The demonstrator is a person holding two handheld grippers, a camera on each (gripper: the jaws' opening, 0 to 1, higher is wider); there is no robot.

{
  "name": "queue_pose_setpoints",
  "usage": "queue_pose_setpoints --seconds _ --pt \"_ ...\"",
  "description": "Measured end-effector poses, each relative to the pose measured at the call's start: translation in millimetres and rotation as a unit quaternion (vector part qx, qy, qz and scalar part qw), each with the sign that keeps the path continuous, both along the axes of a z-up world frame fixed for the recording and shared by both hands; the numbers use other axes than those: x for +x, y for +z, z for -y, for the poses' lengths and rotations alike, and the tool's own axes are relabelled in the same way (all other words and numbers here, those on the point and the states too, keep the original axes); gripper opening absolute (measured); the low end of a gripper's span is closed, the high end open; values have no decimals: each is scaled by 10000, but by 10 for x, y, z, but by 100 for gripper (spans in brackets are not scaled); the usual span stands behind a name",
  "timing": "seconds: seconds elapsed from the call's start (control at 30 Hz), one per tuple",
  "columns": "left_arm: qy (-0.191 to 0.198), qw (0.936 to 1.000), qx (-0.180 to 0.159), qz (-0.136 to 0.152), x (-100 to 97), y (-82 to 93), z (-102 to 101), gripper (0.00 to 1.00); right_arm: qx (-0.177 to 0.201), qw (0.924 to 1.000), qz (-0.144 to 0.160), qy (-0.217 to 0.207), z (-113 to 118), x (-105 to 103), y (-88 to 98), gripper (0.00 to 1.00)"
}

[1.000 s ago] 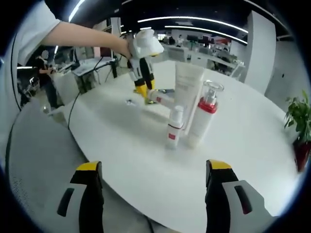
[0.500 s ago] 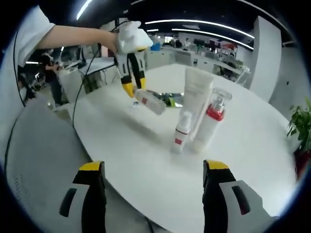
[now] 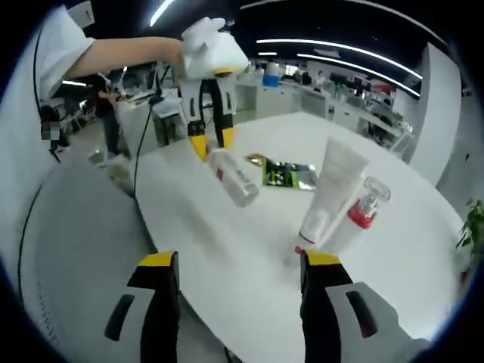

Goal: Arrange the skincare products in the storage area until every visible bottle or jar stands upright without overlapping.

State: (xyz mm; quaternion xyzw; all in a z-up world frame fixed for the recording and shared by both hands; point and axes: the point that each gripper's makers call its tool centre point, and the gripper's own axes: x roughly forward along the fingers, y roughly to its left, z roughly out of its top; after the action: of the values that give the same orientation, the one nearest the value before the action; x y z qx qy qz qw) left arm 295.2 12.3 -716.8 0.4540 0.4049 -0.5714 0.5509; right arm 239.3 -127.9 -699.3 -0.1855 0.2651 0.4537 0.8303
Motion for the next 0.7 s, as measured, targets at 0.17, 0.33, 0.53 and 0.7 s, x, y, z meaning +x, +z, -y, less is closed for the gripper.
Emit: queue_pose_setpoints --seconds 0.17,0.33,0.53,0.7 --pt "-81 9999 103 -104 -225 17 20 24 70 9987 -2 507 -223 -5 133 50" --pt "-160 9996 144 -159 -397 65 58 24 -82 9930 -236 1152 -414 -142 102 45" --pt "-222 9994 184 -213 -614 135 150 24 -234 9856 -532 1589 -575 -213 44 40" --pt "-284 9992 237 -179 -744 184 245 24 -478 9773 -612 1973 -686 -272 10 42"
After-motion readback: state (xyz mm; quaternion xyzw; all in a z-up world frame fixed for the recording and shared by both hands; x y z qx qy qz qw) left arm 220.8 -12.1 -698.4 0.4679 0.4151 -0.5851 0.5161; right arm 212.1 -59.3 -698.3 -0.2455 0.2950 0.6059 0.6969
